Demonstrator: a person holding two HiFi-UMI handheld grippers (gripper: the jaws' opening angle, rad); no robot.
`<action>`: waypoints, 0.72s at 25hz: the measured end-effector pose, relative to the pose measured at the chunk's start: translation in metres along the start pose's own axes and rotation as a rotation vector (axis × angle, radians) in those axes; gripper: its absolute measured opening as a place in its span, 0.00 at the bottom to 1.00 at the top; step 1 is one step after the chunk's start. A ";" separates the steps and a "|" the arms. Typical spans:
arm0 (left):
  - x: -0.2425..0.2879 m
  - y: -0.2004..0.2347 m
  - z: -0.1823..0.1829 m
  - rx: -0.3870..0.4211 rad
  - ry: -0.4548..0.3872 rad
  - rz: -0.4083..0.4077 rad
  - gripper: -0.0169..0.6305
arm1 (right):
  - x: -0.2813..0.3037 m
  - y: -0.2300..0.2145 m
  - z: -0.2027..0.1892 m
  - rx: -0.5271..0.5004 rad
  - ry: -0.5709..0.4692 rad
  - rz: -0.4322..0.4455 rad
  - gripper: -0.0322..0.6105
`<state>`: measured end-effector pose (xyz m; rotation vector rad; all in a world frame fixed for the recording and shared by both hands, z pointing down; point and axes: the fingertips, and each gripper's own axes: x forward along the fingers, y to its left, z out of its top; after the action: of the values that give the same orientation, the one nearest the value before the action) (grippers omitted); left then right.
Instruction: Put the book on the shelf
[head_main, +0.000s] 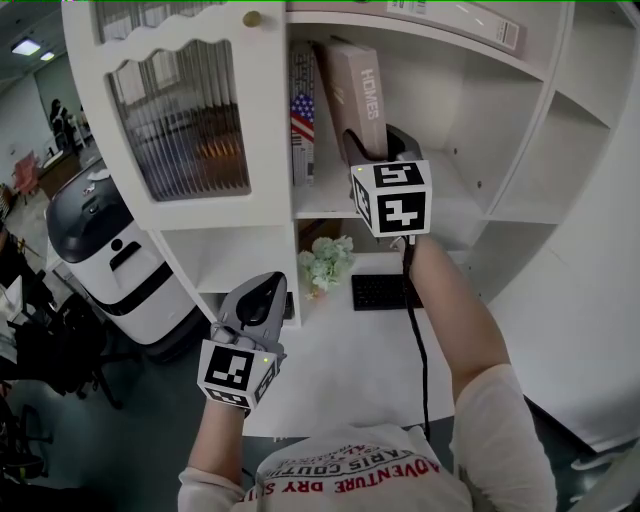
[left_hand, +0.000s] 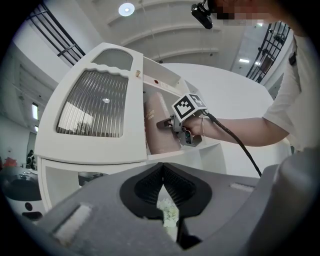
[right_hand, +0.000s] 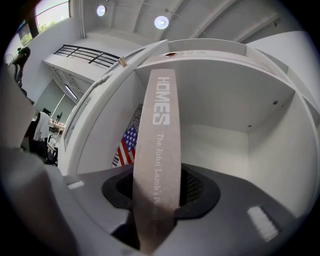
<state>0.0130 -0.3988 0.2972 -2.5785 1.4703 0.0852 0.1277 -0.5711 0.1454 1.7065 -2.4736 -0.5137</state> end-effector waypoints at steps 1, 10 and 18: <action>0.003 0.002 0.000 0.001 0.000 0.001 0.03 | 0.004 -0.001 0.000 -0.006 0.004 -0.002 0.32; 0.022 0.011 -0.009 -0.003 0.016 0.002 0.03 | 0.041 -0.004 -0.007 -0.027 0.026 -0.011 0.32; 0.036 0.023 -0.017 -0.009 0.025 0.007 0.03 | 0.064 -0.003 -0.009 -0.023 0.020 0.008 0.32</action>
<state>0.0112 -0.4437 0.3060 -2.5913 1.4909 0.0613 0.1093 -0.6328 0.1460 1.6843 -2.4507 -0.5196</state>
